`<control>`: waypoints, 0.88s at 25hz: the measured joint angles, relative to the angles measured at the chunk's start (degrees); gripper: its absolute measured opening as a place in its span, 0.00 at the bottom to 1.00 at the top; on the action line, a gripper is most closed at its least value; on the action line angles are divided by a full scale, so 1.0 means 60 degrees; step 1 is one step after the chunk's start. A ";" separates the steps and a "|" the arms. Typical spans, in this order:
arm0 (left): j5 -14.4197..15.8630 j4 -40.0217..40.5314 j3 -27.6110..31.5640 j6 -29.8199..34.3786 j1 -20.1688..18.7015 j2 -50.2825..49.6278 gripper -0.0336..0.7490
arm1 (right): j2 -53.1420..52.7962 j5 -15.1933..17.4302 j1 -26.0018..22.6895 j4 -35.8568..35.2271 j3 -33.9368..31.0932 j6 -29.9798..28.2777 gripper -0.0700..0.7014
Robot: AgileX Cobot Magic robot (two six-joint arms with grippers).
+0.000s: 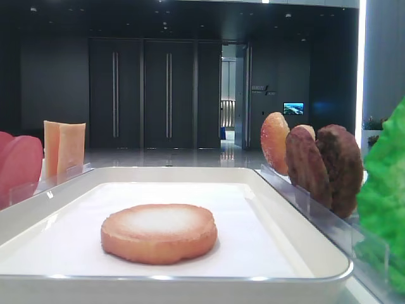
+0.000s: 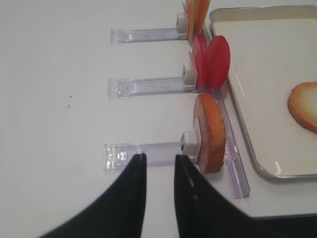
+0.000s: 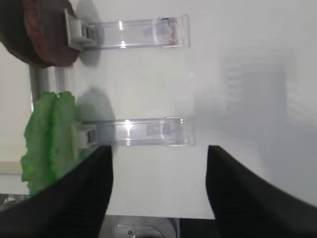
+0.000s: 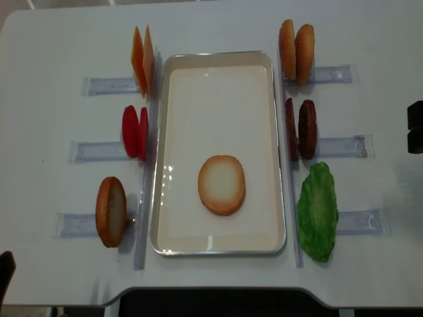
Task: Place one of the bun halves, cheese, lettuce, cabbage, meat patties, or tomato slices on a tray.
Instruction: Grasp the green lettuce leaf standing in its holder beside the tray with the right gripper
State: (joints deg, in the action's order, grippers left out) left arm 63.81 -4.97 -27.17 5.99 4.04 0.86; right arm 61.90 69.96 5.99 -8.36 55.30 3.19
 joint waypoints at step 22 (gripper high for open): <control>0.0000 0.0000 0.0000 0.0000 0.0000 0.0000 0.23 | 0.2040 -0.0771 0.5142 0.1286 0.0220 0.4521 0.61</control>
State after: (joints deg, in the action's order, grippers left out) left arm 63.81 -4.97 -27.17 5.99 4.04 0.86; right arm 74.14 65.33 36.85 -0.64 56.62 30.31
